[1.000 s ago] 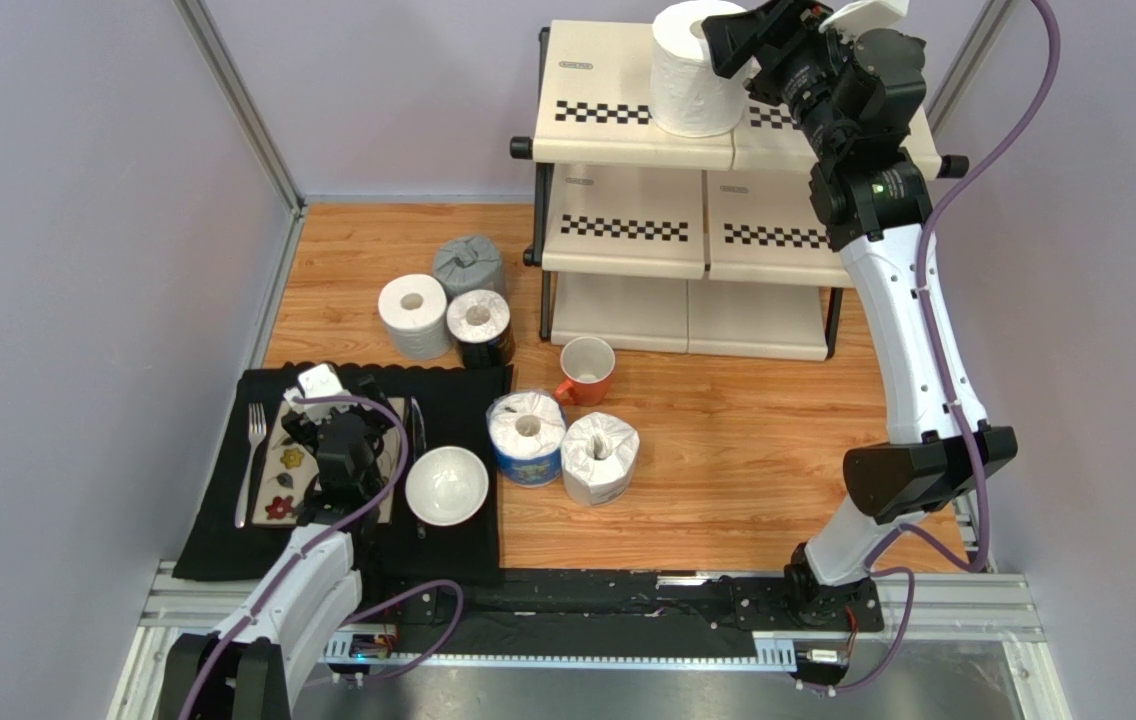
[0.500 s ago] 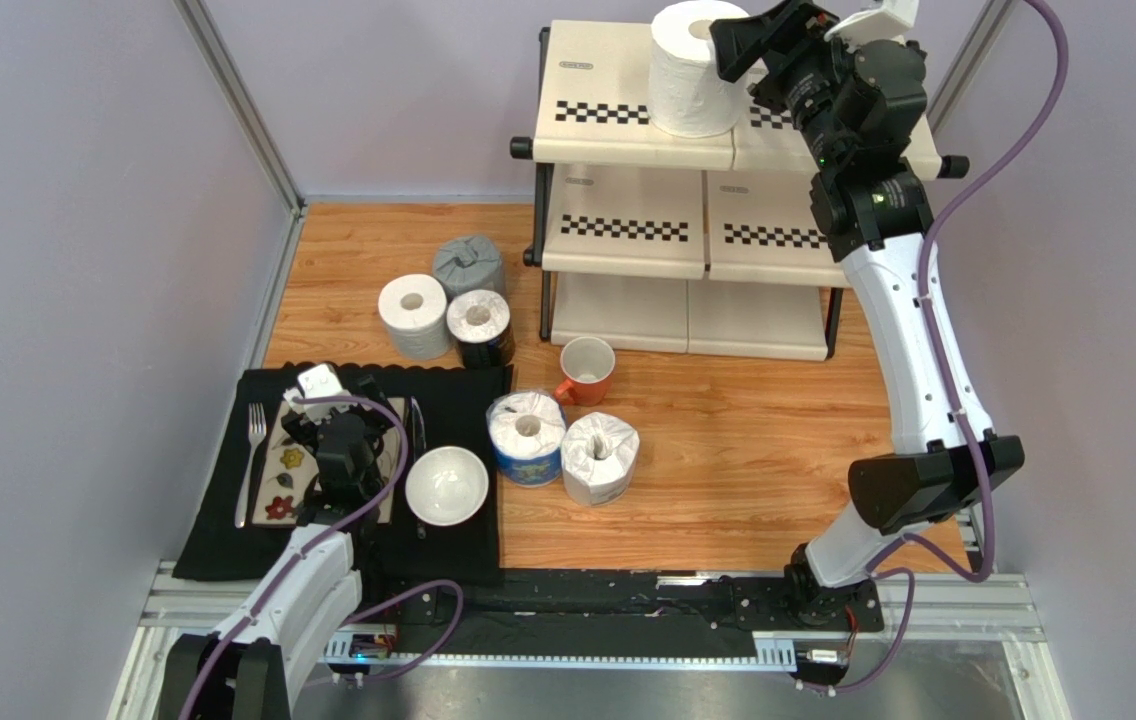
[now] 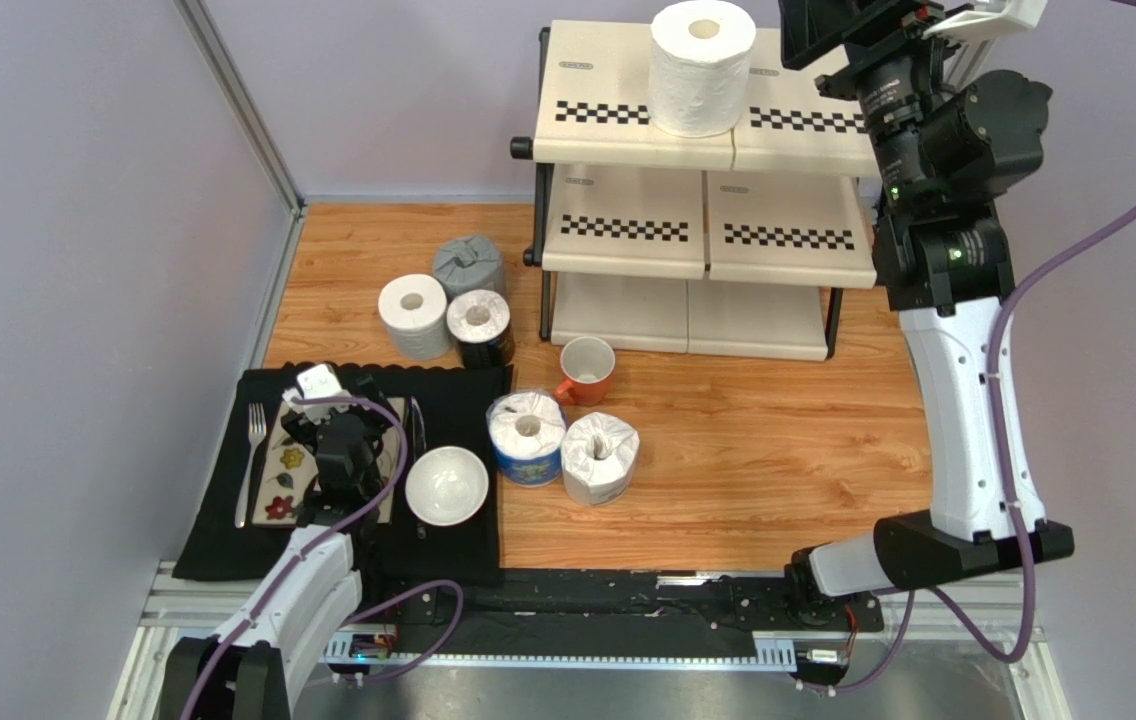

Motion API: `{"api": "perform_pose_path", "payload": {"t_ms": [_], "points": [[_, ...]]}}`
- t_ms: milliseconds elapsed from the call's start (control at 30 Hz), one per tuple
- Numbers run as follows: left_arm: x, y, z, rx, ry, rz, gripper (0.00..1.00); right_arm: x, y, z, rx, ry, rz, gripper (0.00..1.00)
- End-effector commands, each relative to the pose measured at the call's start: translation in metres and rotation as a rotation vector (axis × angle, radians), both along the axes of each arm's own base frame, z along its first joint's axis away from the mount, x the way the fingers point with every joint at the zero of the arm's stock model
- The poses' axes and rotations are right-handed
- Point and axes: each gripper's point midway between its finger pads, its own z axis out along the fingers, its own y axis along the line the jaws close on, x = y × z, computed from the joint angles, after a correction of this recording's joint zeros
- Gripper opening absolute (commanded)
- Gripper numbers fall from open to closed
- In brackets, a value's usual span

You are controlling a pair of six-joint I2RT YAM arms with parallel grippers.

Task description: Place and organize the paper towels onto the shelf

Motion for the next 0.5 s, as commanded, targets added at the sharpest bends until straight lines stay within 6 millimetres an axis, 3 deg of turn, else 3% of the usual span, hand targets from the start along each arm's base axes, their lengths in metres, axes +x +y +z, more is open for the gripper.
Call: {"api": "perform_pose_path", "payload": {"t_ms": [0,67,100,133,267,300,367,400,467], "points": [[-0.041,0.002,-0.077,0.016,0.178,-0.02,0.91,-0.051,0.03,0.024,-0.105,-0.086,0.057,0.85],[-0.043,0.003,-0.079,0.014,0.203,-0.007,0.9,-0.062,0.043,0.027,-0.14,-0.09,0.041,0.86],[-0.044,0.004,-0.08,0.016,0.217,-0.001,0.9,-0.072,0.069,0.021,-0.192,-0.088,0.09,0.86],[-0.044,0.005,-0.08,0.018,0.22,0.0,0.89,-0.076,0.079,0.019,-0.207,-0.082,0.097,0.87],[-0.046,0.008,-0.079,0.044,0.221,0.009,0.89,-0.079,0.149,-0.023,-0.31,0.001,0.243,0.87],[-0.048,0.01,-0.08,0.045,0.22,0.017,0.89,-0.074,0.178,-0.047,-0.368,0.045,0.289,0.87],[-0.048,0.01,-0.08,0.036,0.201,0.026,0.89,-0.077,0.21,-0.072,-0.432,0.096,0.347,0.87],[-0.047,0.009,-0.078,0.037,0.191,0.019,0.89,-0.064,0.237,-0.103,-0.496,0.147,0.379,0.87],[-0.048,0.011,-0.077,0.033,0.156,0.027,0.9,-0.07,0.271,-0.128,-0.559,0.187,0.46,0.87]]}}
